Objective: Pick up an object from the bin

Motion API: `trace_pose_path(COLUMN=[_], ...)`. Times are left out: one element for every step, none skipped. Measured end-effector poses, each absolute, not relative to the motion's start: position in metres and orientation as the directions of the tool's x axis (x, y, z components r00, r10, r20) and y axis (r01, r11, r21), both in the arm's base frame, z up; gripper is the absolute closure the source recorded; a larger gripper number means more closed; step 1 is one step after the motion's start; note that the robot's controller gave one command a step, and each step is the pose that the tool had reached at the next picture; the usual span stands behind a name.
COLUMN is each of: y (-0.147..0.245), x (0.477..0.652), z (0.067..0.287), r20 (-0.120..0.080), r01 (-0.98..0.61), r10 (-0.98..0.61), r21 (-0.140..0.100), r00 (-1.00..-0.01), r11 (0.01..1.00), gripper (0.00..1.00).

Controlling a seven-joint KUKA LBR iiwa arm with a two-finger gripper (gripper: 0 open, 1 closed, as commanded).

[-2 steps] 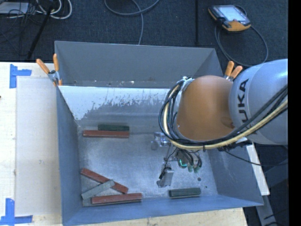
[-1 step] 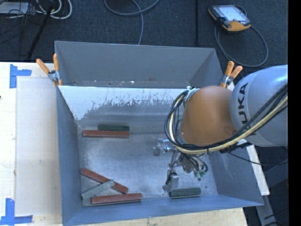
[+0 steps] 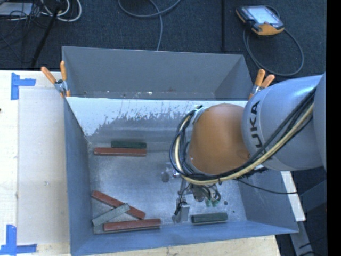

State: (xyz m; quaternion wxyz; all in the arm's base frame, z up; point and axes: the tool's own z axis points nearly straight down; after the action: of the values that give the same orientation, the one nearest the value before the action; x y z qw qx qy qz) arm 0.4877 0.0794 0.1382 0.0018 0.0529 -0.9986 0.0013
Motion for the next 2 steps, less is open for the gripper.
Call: trace_pose_path(y=[0.141, 0.161], x=[0.484, 0.487], z=[0.115, 0.103], r20=[0.002, 0.001], r01=[-0.267, -0.248], r10=[-0.267, -0.248], r21=[0.000, 0.003], r00=[-0.964, -0.969], r11=[0.964, 0.969], gripper=[0.00, 0.00])
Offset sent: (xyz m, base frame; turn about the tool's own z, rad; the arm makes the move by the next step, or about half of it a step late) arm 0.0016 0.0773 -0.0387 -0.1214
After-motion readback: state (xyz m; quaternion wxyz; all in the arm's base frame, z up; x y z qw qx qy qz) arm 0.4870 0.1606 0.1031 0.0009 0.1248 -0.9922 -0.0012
